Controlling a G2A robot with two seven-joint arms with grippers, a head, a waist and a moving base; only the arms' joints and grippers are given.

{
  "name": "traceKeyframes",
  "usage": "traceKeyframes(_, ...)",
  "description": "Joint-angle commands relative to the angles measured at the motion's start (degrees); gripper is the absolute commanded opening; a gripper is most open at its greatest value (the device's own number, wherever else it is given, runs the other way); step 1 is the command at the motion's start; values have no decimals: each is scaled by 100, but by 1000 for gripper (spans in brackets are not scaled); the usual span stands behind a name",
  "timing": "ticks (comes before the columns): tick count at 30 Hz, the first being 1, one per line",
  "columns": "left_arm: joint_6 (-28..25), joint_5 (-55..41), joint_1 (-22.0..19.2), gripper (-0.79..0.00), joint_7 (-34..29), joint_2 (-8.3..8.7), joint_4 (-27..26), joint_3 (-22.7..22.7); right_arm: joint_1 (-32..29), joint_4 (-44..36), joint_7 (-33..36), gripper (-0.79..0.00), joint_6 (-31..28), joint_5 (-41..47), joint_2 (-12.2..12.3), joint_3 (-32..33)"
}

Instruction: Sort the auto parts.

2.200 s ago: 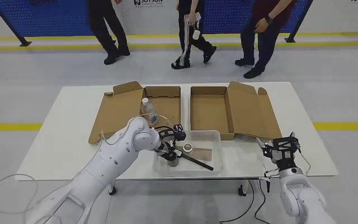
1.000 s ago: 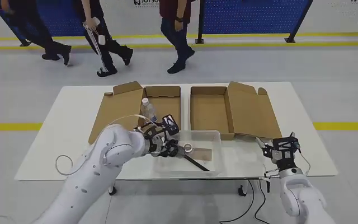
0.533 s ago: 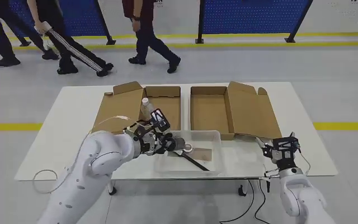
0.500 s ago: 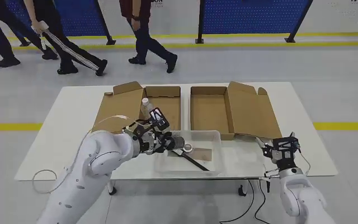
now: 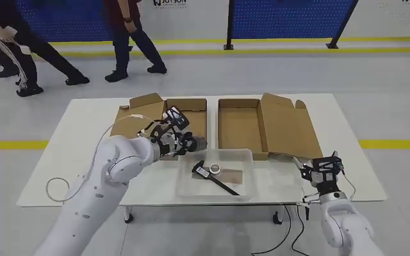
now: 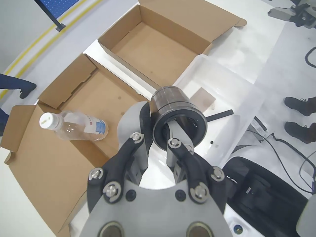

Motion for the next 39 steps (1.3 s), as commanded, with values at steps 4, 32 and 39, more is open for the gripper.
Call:
traceKeyframes(4, 100, 4, -347, -785, 74, -81, 456, 288, 0, 0, 0, 0, 0, 0, 0, 0)
traceKeyframes(32, 402, 90, -2298, -785, 189, -835, 3560, 2019, 0, 0, 0, 0, 0, 0, 0, 0)
traceKeyframes(39, 307, 63, -2708, -785, 250, -1101, 4338, 2398, 0, 0, 0, 0, 0, 0, 0, 0)
